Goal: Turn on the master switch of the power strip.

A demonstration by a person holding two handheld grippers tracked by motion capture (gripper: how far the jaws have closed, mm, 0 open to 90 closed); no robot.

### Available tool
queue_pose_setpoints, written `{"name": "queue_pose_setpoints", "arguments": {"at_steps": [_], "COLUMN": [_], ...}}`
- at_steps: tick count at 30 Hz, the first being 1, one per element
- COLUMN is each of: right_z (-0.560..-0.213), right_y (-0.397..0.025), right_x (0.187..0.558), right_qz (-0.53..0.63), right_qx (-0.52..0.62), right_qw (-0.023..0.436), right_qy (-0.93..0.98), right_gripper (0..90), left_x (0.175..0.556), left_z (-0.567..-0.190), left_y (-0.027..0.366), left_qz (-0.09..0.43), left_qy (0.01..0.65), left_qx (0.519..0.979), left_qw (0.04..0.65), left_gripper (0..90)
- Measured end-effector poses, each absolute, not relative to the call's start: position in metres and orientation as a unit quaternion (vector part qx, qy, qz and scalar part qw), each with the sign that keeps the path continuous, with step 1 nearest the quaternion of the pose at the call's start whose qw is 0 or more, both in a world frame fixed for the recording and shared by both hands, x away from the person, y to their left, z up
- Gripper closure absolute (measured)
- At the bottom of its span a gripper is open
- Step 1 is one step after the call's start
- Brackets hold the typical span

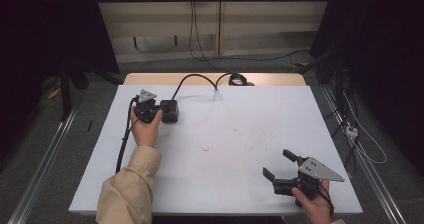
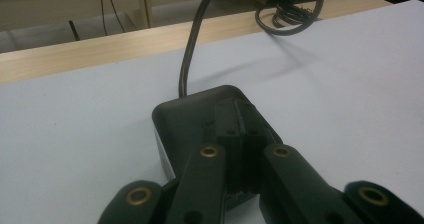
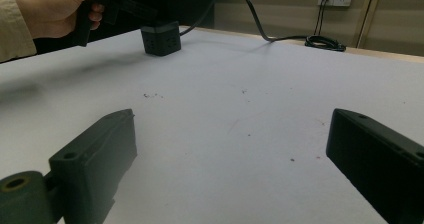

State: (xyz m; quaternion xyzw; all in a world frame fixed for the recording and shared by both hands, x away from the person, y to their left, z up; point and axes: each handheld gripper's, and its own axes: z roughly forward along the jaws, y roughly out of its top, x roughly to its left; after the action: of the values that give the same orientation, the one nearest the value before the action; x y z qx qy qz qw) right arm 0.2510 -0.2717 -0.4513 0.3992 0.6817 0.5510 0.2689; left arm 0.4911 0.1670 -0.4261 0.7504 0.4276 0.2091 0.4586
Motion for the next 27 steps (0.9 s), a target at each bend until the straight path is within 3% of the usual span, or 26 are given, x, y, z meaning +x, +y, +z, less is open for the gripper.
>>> {"name": "queue_pose_setpoints", "arguments": {"at_steps": [27], "right_z": [-0.4507], "right_y": [-0.2716], "right_x": [0.2483], "right_qz": [0.552], "right_qx": [0.398], "right_qw": [0.27], "right_qy": [0.681], "right_gripper": [5.5], "left_x": [0.4927], "left_z": [-0.4293], "left_y": [0.1691], "left_qz": [0.203], "left_qy": [0.429], "left_qx": [0.749], "left_qw": [0.463], "left_gripper": [90.0]}}
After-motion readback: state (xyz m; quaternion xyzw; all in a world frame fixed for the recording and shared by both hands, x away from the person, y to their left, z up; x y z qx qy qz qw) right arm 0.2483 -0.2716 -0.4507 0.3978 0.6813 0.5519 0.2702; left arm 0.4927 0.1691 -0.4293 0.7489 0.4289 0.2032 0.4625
